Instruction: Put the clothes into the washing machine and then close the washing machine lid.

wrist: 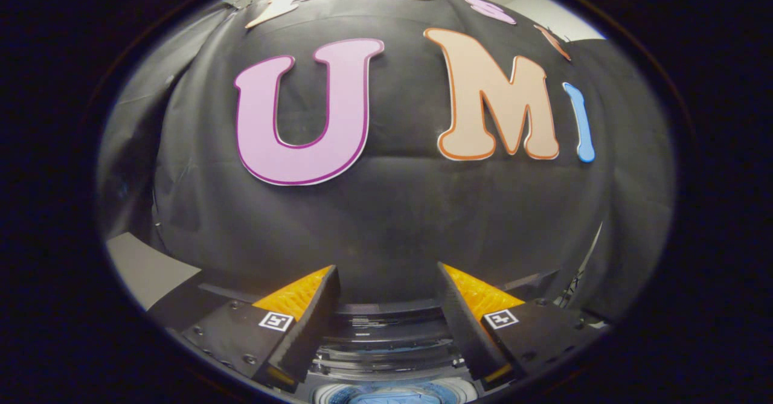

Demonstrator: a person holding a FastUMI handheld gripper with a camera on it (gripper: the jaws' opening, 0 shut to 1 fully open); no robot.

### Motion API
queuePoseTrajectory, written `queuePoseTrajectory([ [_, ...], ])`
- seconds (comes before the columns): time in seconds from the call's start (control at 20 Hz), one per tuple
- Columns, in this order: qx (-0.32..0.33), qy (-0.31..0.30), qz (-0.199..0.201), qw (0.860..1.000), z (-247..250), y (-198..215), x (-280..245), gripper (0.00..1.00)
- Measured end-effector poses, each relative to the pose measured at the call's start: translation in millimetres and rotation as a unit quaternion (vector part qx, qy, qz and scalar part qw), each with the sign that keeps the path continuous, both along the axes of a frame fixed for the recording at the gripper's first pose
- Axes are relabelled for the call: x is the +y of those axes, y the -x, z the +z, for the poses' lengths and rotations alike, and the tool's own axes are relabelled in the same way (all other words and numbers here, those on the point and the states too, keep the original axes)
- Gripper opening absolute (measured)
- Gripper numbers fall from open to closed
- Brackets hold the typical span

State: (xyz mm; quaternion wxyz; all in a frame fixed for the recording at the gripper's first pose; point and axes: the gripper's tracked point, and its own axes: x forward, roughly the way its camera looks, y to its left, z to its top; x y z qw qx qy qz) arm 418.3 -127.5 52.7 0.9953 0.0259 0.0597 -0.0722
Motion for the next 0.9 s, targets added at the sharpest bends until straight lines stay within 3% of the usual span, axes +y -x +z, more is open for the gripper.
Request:
queuePoseTrajectory([
  [0.9, -0.041, 0.005, -0.026, 0.999, 1, 45, 2, 0.98],
])
